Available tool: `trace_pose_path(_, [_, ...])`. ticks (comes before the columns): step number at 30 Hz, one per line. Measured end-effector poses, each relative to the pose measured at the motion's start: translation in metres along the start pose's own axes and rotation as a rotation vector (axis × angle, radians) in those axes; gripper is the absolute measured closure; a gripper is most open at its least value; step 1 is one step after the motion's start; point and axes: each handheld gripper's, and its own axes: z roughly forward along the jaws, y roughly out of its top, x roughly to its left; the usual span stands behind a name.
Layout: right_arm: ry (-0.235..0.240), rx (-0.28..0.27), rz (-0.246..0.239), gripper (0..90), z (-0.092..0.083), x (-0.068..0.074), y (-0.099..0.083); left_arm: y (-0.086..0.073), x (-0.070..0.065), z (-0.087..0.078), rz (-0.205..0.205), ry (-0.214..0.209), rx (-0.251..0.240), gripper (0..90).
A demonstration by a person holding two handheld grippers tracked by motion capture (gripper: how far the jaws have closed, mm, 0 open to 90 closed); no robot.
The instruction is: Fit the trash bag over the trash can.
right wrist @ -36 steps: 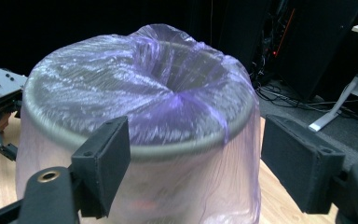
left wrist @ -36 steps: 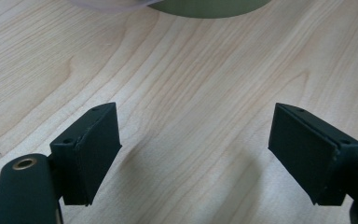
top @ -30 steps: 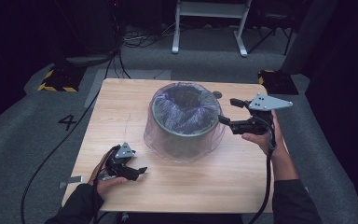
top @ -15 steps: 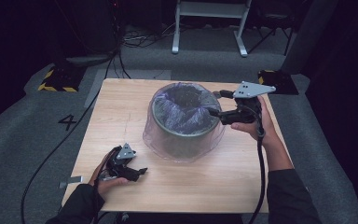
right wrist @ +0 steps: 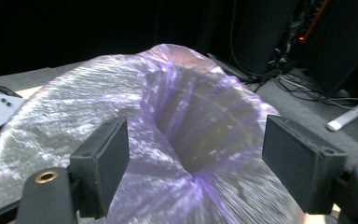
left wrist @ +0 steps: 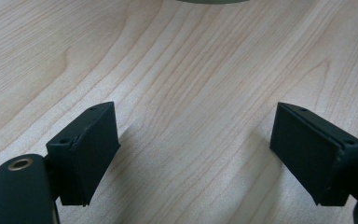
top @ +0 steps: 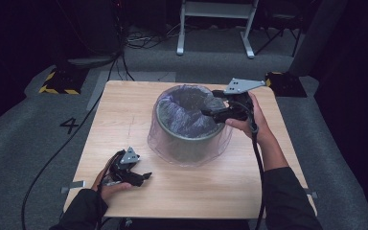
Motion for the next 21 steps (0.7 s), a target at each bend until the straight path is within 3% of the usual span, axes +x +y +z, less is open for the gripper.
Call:
trace_pose_path(9, [0.035, 0.066, -0.032, 32.1, 0.02, 0.007, 0.0, 0.0, 0.0, 0.0, 0.0, 0.0, 0.001, 14.8])
trace_pose_path(21, [0.058, 0.163, -0.003, 26.0, 0.042, 0.006, -0.006, 0.0, 0.0, 0.0, 0.001, -0.001, 0.0, 14.8])
